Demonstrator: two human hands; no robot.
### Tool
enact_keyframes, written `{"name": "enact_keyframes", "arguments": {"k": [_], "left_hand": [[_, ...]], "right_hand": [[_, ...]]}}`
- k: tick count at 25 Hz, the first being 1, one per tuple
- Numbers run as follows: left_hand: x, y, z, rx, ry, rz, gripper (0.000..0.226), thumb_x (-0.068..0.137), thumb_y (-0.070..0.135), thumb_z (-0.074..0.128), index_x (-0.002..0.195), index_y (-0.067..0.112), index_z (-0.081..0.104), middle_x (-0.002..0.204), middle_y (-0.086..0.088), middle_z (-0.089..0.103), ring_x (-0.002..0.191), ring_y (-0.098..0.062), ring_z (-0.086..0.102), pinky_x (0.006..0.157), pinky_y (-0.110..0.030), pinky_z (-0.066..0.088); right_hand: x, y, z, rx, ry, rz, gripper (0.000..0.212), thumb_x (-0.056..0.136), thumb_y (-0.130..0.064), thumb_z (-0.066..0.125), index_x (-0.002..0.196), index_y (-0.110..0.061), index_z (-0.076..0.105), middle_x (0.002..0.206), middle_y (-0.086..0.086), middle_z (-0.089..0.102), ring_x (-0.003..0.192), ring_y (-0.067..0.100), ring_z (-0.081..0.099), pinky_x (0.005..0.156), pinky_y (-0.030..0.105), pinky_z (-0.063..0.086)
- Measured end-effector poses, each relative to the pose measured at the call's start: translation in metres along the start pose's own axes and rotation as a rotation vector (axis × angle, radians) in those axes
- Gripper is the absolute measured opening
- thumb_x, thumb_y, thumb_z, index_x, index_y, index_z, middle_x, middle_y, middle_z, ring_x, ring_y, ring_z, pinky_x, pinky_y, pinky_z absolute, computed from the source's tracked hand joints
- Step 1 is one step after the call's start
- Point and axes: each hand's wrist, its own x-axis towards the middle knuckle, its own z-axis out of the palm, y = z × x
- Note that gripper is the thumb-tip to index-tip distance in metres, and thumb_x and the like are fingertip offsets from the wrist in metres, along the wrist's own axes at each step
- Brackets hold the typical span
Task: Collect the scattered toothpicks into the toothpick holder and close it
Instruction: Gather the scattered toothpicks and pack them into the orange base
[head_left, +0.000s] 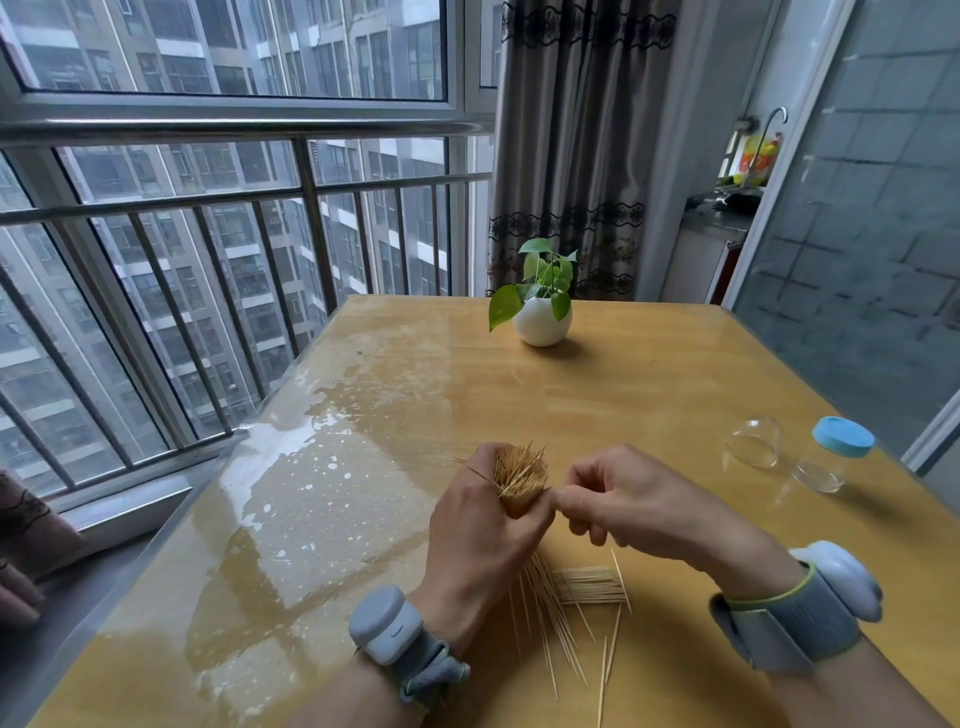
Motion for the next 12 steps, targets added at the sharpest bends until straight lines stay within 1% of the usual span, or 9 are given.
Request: {"name": "enact_keyframes", "arguments": {"k": [2, 3, 5, 7, 10, 12], "left_hand": [[-0.001, 0.0, 0.0, 0.006, -0.007, 0.0, 0.039, 0.076, 0.059, 0.068, 0.103, 0.033, 0.056, 0.084, 0.014, 0.066, 0.076, -0.002, 0.061, 0.065, -0.017, 0.048], [-0.001, 0.0, 0.0, 0.009, -0.01, -0.003, 0.039, 0.076, 0.058, 0.07, 0.103, 0.033, 0.056, 0.085, 0.014, 0.066, 0.077, -0.002, 0.061, 0.066, -0.018, 0.048], [0.0, 0.001, -0.001, 0.011, -0.016, -0.008, 0.038, 0.076, 0.055, 0.071, 0.103, 0.034, 0.056, 0.085, 0.014, 0.066, 0.077, -0.003, 0.061, 0.068, -0.02, 0.049], [-0.001, 0.0, -0.001, 0.01, -0.021, -0.016, 0.038, 0.074, 0.052, 0.072, 0.103, 0.034, 0.055, 0.086, 0.014, 0.065, 0.078, -0.003, 0.061, 0.069, -0.022, 0.05], [-0.002, 0.0, -0.001, 0.003, -0.046, -0.009, 0.038, 0.073, 0.051, 0.072, 0.103, 0.035, 0.055, 0.088, 0.014, 0.065, 0.08, -0.004, 0.061, 0.07, -0.024, 0.051], [-0.003, 0.003, -0.001, -0.005, -0.062, 0.005, 0.037, 0.073, 0.051, 0.071, 0.102, 0.036, 0.054, 0.088, 0.014, 0.064, 0.081, -0.005, 0.061, 0.07, -0.025, 0.051]], "right_hand": [[-0.001, -0.004, -0.001, 0.089, 0.035, -0.013, 0.025, 0.091, -0.027, 0.058, 0.072, -0.013, 0.067, 0.072, 0.013, 0.071, 0.055, 0.012, 0.057, 0.052, 0.029, 0.045], [-0.001, -0.006, -0.002, 0.124, 0.032, -0.009, 0.025, 0.092, -0.023, 0.057, 0.071, -0.012, 0.066, 0.069, 0.012, 0.07, 0.054, 0.014, 0.056, 0.051, 0.03, 0.044], [-0.004, -0.008, -0.007, 0.222, -0.024, 0.022, 0.027, 0.092, -0.014, 0.054, 0.066, -0.009, 0.061, 0.06, 0.01, 0.062, 0.049, 0.015, 0.05, 0.047, 0.028, 0.04], [-0.005, -0.013, -0.013, 0.381, -0.13, 0.074, 0.03, 0.091, -0.008, 0.049, 0.061, -0.012, 0.051, 0.055, 0.008, 0.051, 0.044, 0.015, 0.04, 0.043, 0.026, 0.032], [0.001, -0.017, -0.022, 0.538, -0.256, 0.189, 0.036, 0.09, -0.01, 0.046, 0.055, -0.019, 0.043, 0.055, 0.004, 0.043, 0.042, 0.012, 0.032, 0.04, 0.02, 0.026], [0.007, -0.019, -0.023, 0.547, -0.291, 0.239, 0.037, 0.091, -0.014, 0.048, 0.055, -0.022, 0.042, 0.054, 0.0, 0.042, 0.041, 0.009, 0.032, 0.038, 0.018, 0.026]]}}
